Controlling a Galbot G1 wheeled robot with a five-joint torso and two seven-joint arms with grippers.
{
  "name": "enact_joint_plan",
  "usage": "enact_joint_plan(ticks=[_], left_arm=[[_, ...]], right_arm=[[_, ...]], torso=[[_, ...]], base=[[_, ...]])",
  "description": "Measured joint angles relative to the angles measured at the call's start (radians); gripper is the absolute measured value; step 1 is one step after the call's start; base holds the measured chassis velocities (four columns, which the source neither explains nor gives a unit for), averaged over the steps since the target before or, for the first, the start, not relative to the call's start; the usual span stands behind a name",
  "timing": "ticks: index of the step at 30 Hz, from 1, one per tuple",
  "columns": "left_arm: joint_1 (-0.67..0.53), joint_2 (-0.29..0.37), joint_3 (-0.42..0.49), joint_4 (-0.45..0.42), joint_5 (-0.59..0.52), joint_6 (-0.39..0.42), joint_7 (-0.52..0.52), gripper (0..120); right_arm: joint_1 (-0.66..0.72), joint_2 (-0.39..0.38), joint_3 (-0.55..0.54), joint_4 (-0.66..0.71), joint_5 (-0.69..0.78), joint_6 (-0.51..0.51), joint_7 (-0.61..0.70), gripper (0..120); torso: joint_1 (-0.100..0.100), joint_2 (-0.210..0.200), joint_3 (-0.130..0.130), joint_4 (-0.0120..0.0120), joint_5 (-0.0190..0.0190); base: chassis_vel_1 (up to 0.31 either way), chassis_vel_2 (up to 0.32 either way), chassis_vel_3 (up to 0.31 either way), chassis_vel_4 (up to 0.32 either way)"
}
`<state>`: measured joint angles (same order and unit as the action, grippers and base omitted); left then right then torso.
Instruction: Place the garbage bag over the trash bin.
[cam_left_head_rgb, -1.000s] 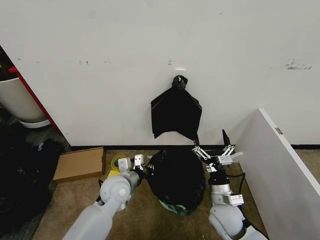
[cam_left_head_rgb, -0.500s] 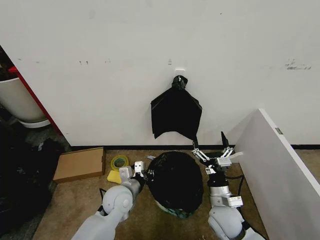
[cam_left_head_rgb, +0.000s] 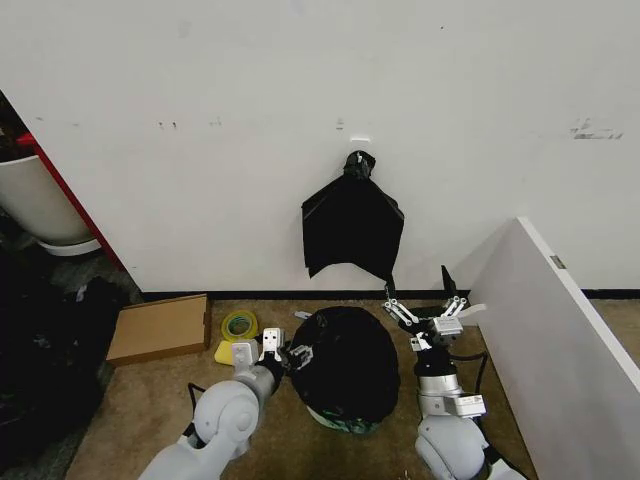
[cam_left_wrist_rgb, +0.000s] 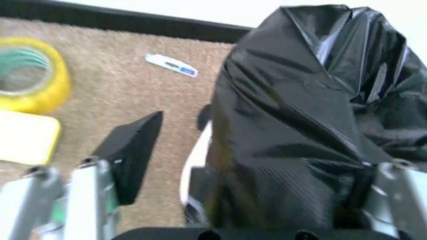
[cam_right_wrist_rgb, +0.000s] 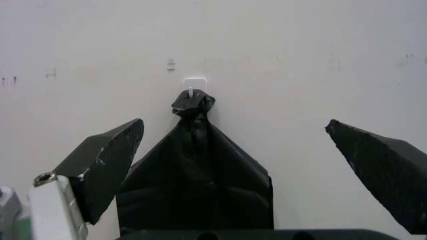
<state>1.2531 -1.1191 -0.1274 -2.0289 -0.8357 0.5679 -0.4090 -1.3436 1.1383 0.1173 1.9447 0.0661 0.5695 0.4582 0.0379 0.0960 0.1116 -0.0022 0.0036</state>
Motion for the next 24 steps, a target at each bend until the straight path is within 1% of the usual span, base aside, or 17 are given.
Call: enact_joint_plan(ticks=[3, 9, 15, 18, 21, 24], left_arm=[[-0.002, 0.038, -0.006, -0.018, 0.001, -0.002, -0.01, 98], [-0.03, 0.066, -0.013, -0.006, -0.007, -0.016, 0.006, 100], [-0.042, 0.07, -0.008, 0.023, -0.023, 0.002, 0.014, 100], [-0.031, 0.071, -0.001, 0.037, -0.004, 0.003, 0.021, 100], [-0.02, 0.07, -0.006, 0.032, 0.009, -0.004, 0.028, 100], [0.006, 0.077, -0.028, -0.01, 0.035, -0.027, 0.052, 100]], right_arm=[[0.002, 0.005, 0.0, -0.001, 0.003, -0.007, 0.003, 100], [-0.008, 0.012, 0.004, 0.0, 0.003, -0.009, 0.005, 100], [-0.033, 0.02, 0.011, 0.017, 0.002, -0.015, 0.009, 100], [-0.046, 0.023, 0.019, 0.028, -0.002, -0.015, 0.009, 100], [-0.058, 0.024, 0.028, 0.037, -0.006, -0.015, 0.009, 100], [-0.082, 0.027, 0.039, 0.052, -0.009, -0.015, 0.009, 100]], torso=[[0.0, 0.0, 0.0, 0.0001, 0.0001], [0.0, 0.0, 0.0, 0.0, 0.0001], [0.0, 0.0, 0.0, 0.0, 0.0], [0.0, 0.0, 0.0, 0.0, 0.0], [0.0, 0.0, 0.0, 0.0, 0.0], [0.0, 0.0, 0.0, 0.0, 0.0002]], base=[[0.0, 0.0, 0.0, 0.0], [0.0, 0.0, 0.0, 0.0], [0.0, 0.0, 0.0, 0.0], [0.0, 0.0, 0.0, 0.0], [0.0, 0.0, 0.0, 0.0], [0.0, 0.0, 0.0, 0.0]])
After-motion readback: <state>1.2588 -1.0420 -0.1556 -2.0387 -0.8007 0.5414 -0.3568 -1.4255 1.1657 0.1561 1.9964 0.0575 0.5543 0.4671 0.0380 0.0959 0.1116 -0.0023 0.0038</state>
